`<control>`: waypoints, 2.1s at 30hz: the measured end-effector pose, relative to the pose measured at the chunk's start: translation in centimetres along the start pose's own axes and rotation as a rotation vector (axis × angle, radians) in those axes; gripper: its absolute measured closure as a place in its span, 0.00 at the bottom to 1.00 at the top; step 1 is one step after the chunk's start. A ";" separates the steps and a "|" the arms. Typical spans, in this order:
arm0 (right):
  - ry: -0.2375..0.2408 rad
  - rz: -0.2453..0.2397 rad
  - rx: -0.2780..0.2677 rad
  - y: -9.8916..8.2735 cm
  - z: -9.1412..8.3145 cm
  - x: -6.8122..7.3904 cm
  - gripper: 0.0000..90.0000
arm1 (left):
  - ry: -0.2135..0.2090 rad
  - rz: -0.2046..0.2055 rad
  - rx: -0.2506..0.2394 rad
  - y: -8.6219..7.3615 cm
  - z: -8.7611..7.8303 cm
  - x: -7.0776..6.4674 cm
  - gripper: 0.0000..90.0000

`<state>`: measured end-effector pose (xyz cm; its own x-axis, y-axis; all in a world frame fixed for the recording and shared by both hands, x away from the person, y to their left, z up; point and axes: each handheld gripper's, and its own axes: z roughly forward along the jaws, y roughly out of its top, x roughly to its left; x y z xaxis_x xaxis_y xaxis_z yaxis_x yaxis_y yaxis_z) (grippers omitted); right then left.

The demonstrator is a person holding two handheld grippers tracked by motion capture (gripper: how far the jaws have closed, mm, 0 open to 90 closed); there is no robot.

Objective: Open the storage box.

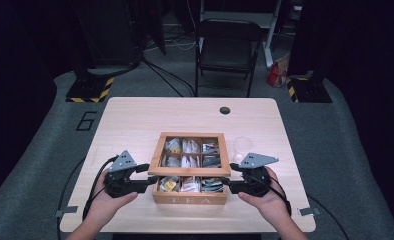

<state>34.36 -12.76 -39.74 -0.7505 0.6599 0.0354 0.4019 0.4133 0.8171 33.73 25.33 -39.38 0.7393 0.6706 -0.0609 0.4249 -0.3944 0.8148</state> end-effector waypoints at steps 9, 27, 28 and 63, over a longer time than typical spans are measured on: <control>-0.013 -0.035 -0.011 1.4 -0.4 -0.2 0.45 | 0.003 0.016 -0.016 1.0 -0.4 0.3 0.50; -0.011 -0.059 -0.026 3.4 -0.7 -1.0 0.45 | 0.006 0.060 -0.026 3.0 -0.9 1.0 0.52; -0.011 -0.059 -0.026 3.4 -0.7 -1.0 0.45 | 0.004 0.057 -0.028 3.1 -0.9 1.1 0.52; -0.005 -0.027 -0.032 7.0 -1.1 -2.8 0.49 | 0.070 0.049 -0.061 4.4 4.0 5.7 0.57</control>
<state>38.69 -12.41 -33.45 -0.7584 0.6517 0.0102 0.3646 0.4112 0.8354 41.88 24.87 -38.42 0.7188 0.6950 0.0185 0.3554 -0.3902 0.8493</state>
